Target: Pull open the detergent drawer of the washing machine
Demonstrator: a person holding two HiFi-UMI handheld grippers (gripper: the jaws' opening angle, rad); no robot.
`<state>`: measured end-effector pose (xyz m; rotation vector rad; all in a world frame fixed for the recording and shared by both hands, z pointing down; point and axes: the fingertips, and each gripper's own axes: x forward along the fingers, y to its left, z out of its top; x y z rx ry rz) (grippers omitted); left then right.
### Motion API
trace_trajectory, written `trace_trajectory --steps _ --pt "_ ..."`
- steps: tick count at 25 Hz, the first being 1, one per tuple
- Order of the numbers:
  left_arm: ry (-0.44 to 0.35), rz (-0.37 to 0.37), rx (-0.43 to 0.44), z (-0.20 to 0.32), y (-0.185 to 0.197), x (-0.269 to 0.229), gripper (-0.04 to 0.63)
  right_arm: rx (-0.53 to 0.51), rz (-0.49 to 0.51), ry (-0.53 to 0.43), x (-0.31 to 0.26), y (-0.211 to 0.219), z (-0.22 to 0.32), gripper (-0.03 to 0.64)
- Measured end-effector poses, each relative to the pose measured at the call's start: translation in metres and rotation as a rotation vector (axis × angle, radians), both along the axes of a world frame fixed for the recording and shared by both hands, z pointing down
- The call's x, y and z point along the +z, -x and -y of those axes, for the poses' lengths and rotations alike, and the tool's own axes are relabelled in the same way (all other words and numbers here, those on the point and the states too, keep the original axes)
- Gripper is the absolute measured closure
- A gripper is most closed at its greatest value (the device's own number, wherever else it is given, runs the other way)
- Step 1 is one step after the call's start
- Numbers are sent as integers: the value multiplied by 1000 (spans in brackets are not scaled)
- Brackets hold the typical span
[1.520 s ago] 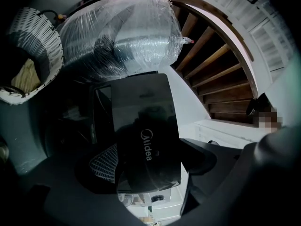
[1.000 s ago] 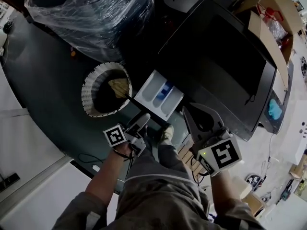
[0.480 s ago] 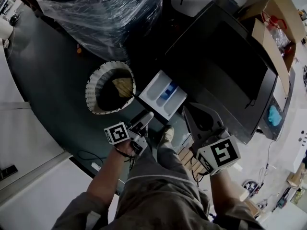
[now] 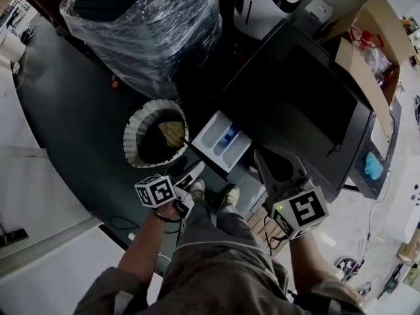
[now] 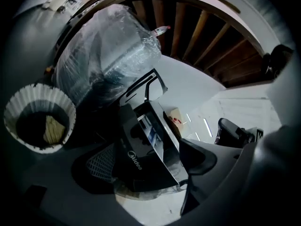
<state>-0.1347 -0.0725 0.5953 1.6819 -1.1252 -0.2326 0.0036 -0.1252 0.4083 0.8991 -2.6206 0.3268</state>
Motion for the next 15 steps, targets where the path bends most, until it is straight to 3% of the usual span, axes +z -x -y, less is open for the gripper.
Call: trace_trajectory --steps 6,15 --pt "-49 165 82 7 9 -42 169 8 13 -53 -29 -5 6 585" --pt "-294 410 145 38 13 -140 298 37 50 -138 -83 -11 8 584"
